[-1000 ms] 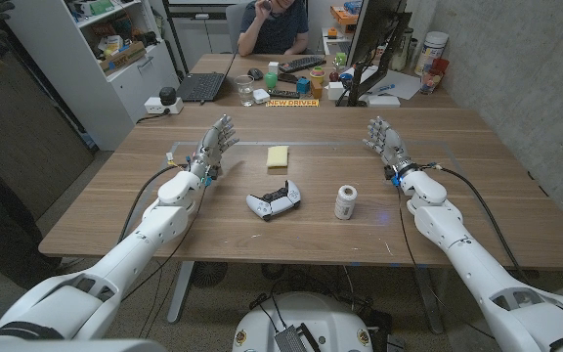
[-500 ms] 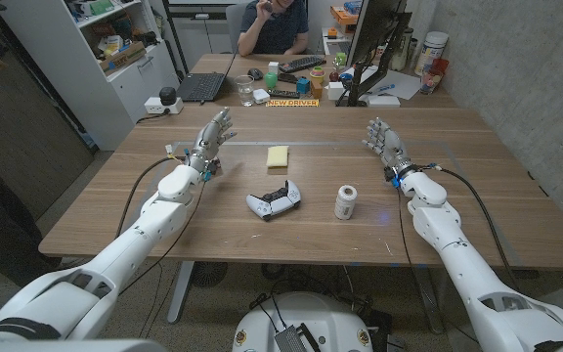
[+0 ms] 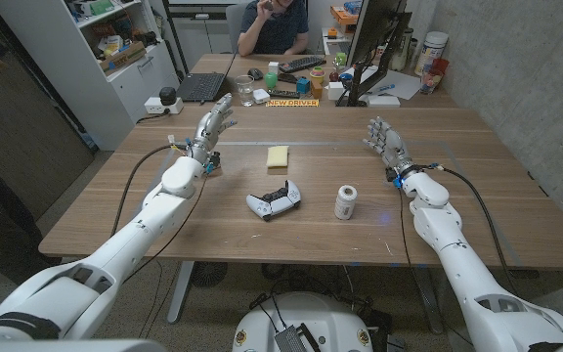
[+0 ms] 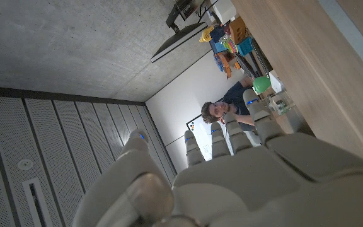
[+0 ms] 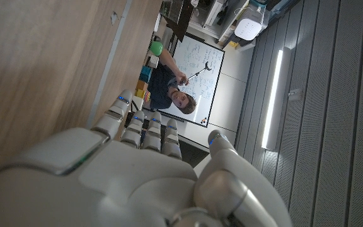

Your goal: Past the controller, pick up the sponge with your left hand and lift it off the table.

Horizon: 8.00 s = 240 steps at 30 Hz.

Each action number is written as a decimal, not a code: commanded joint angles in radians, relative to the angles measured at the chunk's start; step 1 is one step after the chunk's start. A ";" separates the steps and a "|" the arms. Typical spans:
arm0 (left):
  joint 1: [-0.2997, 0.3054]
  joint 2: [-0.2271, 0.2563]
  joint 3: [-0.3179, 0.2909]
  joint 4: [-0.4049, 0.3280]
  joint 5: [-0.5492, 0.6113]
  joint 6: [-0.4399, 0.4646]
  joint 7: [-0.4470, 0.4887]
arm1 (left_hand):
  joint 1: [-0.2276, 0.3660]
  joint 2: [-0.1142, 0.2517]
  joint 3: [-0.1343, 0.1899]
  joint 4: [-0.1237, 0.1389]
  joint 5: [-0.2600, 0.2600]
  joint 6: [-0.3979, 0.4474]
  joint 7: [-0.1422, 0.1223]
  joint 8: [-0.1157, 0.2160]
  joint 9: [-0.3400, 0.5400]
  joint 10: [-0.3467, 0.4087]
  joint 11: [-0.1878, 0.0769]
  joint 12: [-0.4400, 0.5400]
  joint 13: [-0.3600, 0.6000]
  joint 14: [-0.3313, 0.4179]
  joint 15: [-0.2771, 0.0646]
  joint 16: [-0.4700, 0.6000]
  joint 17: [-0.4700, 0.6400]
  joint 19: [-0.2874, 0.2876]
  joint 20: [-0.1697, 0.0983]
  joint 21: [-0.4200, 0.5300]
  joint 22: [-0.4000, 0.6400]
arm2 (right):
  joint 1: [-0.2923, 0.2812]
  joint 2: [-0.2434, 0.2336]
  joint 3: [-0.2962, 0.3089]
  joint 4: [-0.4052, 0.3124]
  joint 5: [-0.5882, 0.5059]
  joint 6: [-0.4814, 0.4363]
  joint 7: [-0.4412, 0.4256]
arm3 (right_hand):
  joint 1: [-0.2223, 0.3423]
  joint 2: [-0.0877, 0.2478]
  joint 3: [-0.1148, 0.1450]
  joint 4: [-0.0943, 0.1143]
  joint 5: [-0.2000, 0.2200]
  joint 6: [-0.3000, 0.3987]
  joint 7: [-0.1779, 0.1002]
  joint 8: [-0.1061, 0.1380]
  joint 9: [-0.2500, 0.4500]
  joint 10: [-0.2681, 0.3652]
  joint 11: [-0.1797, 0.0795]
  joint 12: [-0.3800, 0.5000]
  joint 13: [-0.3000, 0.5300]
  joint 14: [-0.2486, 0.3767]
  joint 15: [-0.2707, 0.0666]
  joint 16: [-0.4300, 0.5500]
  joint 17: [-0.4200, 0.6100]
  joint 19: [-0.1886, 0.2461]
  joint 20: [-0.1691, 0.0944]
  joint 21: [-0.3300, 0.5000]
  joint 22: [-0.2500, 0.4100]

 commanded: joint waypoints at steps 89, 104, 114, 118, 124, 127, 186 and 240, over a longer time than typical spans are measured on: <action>-0.290 0.106 0.276 -0.349 1.004 0.304 0.064 | 0.180 -0.090 -0.011 -0.101 0.051 -0.134 -0.005 -0.004 0.008 -0.150 -0.046 -0.009 0.012 -0.110 0.021 -0.010 0.007 -0.009 0.013 -0.060 0.003 | -0.150 -0.078 0.009 -0.154 0.045 0.182 -0.016 | -0.019 -0.018 -0.004 0.004 0.007 0.015 -0.003 0.007 0.002 0.014 -0.001 0.007 0.005 0.011 0.000 0.005 0.003 0.008 0.005 0.002 0.004; -0.297 0.103 0.297 -0.359 1.028 0.386 -0.071 | 0.182 -0.107 -0.025 -0.096 0.057 -0.145 -0.005 -0.001 0.009 -0.160 -0.050 -0.005 0.012 -0.124 0.027 -0.008 0.007 0.000 0.031 -0.064 0.002 | -0.152 -0.077 0.007 -0.140 0.057 0.189 -0.019 | -0.023 -0.020 -0.007 0.006 0.007 0.015 -0.002 0.007 0.002 0.015 -0.001 0.007 0.005 0.011 0.000 0.005 0.003 0.008 0.006 0.002 0.004; -0.303 0.120 0.326 -0.362 1.083 0.423 -0.111 | 0.182 -0.120 -0.036 -0.094 0.062 -0.155 -0.004 -0.002 0.009 -0.160 -0.043 -0.002 0.012 -0.117 0.033 -0.002 0.007 0.004 0.033 -0.067 0.002 | -0.153 -0.083 0.002 -0.145 0.039 0.187 -0.036 | -0.029 -0.021 -0.010 0.008 0.008 0.016 -0.002 0.007 0.002 0.016 -0.002 0.007 0.005 0.013 0.000 0.006 0.004 0.009 0.005 0.003 0.004; -0.304 0.126 0.327 -0.364 1.082 0.432 -0.139 | 0.190 -0.138 -0.048 -0.096 0.071 -0.168 -0.004 -0.003 0.009 -0.147 -0.036 0.007 0.012 -0.099 0.035 0.005 0.007 0.018 0.031 -0.067 0.002 | -0.154 -0.086 0.000 -0.147 0.029 0.186 -0.044 | -0.033 -0.022 -0.012 0.011 0.008 0.016 -0.002 0.007 0.002 0.015 -0.001 0.007 0.005 0.014 0.001 0.007 0.005 0.009 0.005 0.003 0.005; -0.310 0.130 0.351 -0.357 1.119 0.459 -0.171 | 0.200 -0.147 -0.056 -0.097 0.079 -0.177 -0.005 -0.002 0.009 -0.130 -0.028 0.014 0.012 -0.092 0.035 0.006 0.007 0.027 0.031 -0.068 0.002 | -0.151 -0.083 -0.002 -0.138 0.036 0.191 -0.040 | -0.039 -0.023 -0.015 0.014 0.009 0.017 -0.002 0.007 0.003 0.015 0.000 0.007 0.005 0.013 0.001 0.007 0.006 0.010 0.005 0.003 0.005; -0.316 0.128 0.358 -0.349 1.114 0.466 -0.204 | 0.206 -0.151 -0.059 -0.098 0.083 -0.181 -0.005 -0.001 0.010 -0.142 -0.026 0.010 0.012 -0.092 0.035 0.006 0.007 0.035 0.031 -0.067 0.002 | -0.147 -0.083 -0.003 -0.134 0.041 0.193 -0.034 | -0.042 -0.024 -0.017 0.016 0.009 0.017 -0.002 0.007 0.003 0.016 0.000 0.007 0.005 0.012 0.001 0.007 0.006 0.010 0.005 0.003 0.005; -0.398 0.088 0.497 -0.234 1.154 0.471 -0.478 | 0.265 -0.172 -0.111 -0.092 0.136 -0.271 -0.005 -0.002 0.012 -0.243 -0.015 -0.001 0.013 -0.125 0.065 0.001 0.010 0.085 0.034 -0.075 0.005 | -0.140 -0.075 -0.012 -0.093 0.035 0.225 -0.048 | -0.060 -0.029 -0.027 0.027 0.016 0.017 -0.005 0.006 0.002 0.014 -0.004 0.006 0.005 0.024 0.000 0.010 0.005 0.013 0.012 0.003 0.004; -0.449 0.042 0.572 -0.086 1.213 0.487 -0.526 | 0.365 -0.114 -0.139 -0.082 0.180 -0.180 -0.004 0.040 0.017 -0.132 -0.043 0.044 0.012 -0.008 0.021 0.025 0.010 0.178 0.032 -0.066 0.010 | -0.152 -0.080 -0.011 -0.105 0.012 0.245 -0.096 | -0.063 -0.031 -0.029 0.029 0.021 0.017 -0.009 0.006 0.002 0.015 -0.005 0.006 0.005 0.029 0.001 0.008 0.004 0.018 0.014 0.004 0.004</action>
